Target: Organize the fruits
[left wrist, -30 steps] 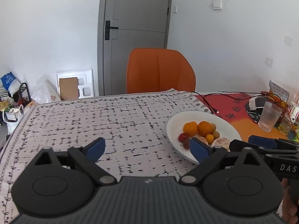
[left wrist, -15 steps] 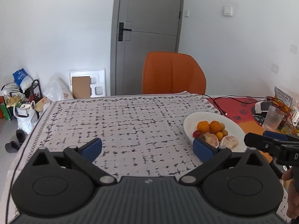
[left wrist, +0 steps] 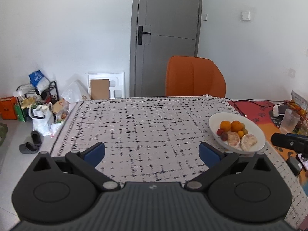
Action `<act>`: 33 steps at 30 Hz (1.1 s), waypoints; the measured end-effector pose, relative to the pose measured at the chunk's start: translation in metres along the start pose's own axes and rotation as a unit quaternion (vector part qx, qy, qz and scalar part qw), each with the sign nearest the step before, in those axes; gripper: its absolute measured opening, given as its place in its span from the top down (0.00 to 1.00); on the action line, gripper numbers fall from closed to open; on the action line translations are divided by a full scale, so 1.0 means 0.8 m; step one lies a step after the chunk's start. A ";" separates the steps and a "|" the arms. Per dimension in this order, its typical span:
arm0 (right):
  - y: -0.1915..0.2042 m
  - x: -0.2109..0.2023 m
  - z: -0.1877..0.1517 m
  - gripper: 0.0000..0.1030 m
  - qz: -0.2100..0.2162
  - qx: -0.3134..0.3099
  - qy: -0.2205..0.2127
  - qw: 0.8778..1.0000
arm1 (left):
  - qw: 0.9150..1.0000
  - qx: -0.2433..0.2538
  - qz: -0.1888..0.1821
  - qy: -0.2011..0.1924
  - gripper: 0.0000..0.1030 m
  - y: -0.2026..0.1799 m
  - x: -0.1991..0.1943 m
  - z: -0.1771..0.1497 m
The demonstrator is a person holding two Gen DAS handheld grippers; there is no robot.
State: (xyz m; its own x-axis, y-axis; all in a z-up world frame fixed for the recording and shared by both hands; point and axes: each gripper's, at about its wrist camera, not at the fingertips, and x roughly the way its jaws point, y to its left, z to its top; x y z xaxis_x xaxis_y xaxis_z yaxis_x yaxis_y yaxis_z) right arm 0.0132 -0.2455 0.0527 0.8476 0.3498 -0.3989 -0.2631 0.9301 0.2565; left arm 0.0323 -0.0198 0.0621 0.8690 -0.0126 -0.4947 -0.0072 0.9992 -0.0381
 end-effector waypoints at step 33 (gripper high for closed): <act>0.023 0.011 -0.060 0.00 -0.002 -0.023 0.032 0.999 | 0.999 -0.024 0.022 0.033 0.00 0.036 -0.003 -0.067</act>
State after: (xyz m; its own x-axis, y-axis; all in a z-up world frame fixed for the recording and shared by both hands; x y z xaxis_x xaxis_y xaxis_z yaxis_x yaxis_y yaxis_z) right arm -0.0062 -0.2197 0.0116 0.8177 0.3510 -0.4563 -0.2817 0.9352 0.2146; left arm 0.0035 0.0072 0.0157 0.8325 0.0278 -0.5533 -0.0700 0.9960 -0.0553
